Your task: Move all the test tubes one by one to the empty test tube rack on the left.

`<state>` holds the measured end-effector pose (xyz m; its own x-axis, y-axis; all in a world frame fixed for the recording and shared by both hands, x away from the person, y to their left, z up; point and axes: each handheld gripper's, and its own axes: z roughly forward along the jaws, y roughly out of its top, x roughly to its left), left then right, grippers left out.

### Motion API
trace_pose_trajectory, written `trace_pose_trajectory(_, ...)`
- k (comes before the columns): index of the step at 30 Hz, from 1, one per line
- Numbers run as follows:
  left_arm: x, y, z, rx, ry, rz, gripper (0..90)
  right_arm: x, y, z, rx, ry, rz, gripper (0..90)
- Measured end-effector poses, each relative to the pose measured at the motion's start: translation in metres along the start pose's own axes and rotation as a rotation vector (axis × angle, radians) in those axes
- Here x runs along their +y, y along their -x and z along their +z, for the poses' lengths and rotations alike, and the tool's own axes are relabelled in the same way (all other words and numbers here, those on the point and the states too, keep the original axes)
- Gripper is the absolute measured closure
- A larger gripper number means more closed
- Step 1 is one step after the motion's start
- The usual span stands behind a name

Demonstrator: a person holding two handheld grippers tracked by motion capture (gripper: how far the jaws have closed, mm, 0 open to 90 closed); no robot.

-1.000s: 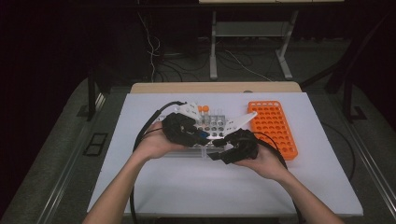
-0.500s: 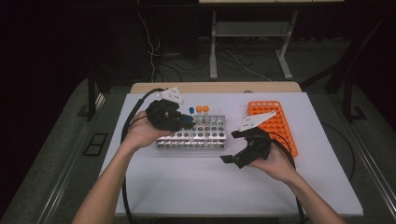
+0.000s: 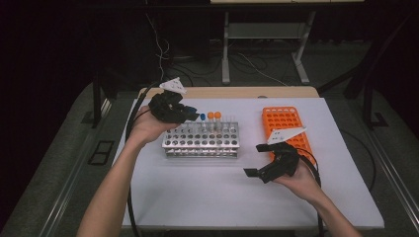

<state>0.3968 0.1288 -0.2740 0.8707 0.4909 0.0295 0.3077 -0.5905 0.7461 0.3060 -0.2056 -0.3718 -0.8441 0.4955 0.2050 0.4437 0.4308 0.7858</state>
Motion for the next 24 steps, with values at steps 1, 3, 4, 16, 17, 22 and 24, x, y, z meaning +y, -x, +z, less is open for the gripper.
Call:
trace_pose_trajectory(1,-0.001,-0.003,0.001,-0.001,0.005,-0.004,73.6,-0.003,0.0,-0.001,-0.002,0.002,0.004,0.2)
trace_pose_trajectory(3,-0.002,-0.008,0.005,0.006,0.003,-0.01,73.6,-0.008,0.001,-0.004,-0.008,0.005,0.012,0.2)
trace_pose_trajectory(4,-0.003,-0.01,0.006,0.011,0.004,-0.019,73.6,-0.011,0.0,-0.005,-0.01,0.002,0.02,0.2)
trace_pose_trajectory(16,-0.009,-0.035,0.027,0.039,0.023,-0.078,73.7,-0.036,0.0,-0.025,-0.049,0.02,0.076,0.2)
trace_pose_trajectory(17,-0.01,-0.037,0.029,0.04,0.02,-0.081,73.7,-0.038,0.0,-0.027,-0.054,0.022,0.078,0.2)
trace_pose_trajectory(22,-0.012,-0.042,0.037,0.044,0.022,-0.092,73.7,-0.049,0.001,-0.034,-0.076,0.035,0.105,0.2)
trace_pose_trajectory(24,-0.012,-0.043,0.039,0.039,0.027,-0.096,73.7,-0.052,0.001,-0.035,-0.079,0.035,0.108,0.2)
